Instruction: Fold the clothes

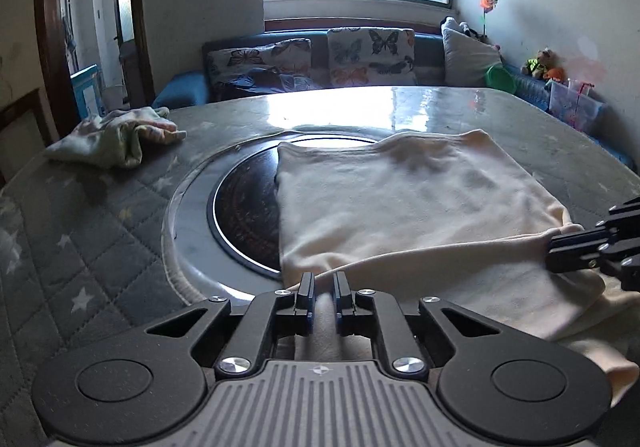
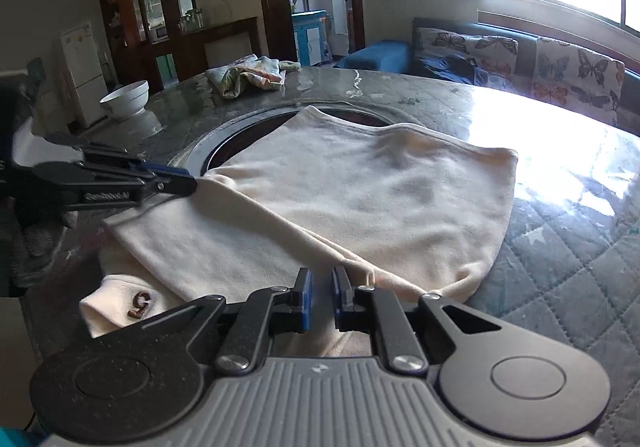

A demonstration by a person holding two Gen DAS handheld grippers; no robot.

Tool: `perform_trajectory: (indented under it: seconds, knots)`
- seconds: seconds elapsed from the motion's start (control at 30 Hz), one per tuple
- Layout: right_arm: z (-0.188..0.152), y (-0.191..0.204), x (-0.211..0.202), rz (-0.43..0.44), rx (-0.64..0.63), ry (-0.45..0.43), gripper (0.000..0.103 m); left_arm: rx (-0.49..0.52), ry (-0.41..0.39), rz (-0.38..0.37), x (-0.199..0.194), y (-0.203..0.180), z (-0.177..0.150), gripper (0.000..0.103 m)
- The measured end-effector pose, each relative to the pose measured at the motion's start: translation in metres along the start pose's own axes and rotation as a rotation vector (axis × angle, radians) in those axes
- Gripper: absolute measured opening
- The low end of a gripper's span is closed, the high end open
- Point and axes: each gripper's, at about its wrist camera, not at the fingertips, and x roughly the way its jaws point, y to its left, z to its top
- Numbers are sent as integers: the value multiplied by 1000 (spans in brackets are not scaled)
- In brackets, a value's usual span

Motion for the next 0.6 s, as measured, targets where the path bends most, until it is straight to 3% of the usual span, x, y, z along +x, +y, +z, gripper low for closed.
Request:
perform_trajectory:
  seconds: [0.1,0.3,0.43,0.6]
  knots:
    - [1,3,-7,-1,-14,-12,18,2,-15,9,-6,-1,1,16]
    - [-5,5,-5,4,-26,6,19,47,-13,19,-9,-9,-2,17]
    - [-5,13,-21,14,-54,-14,20,78,-46,-29,-34,-19,-4,19]
    - [-16,17,-21,23,-84,29,21,134,-38,-144,-66,-36,-18,22]
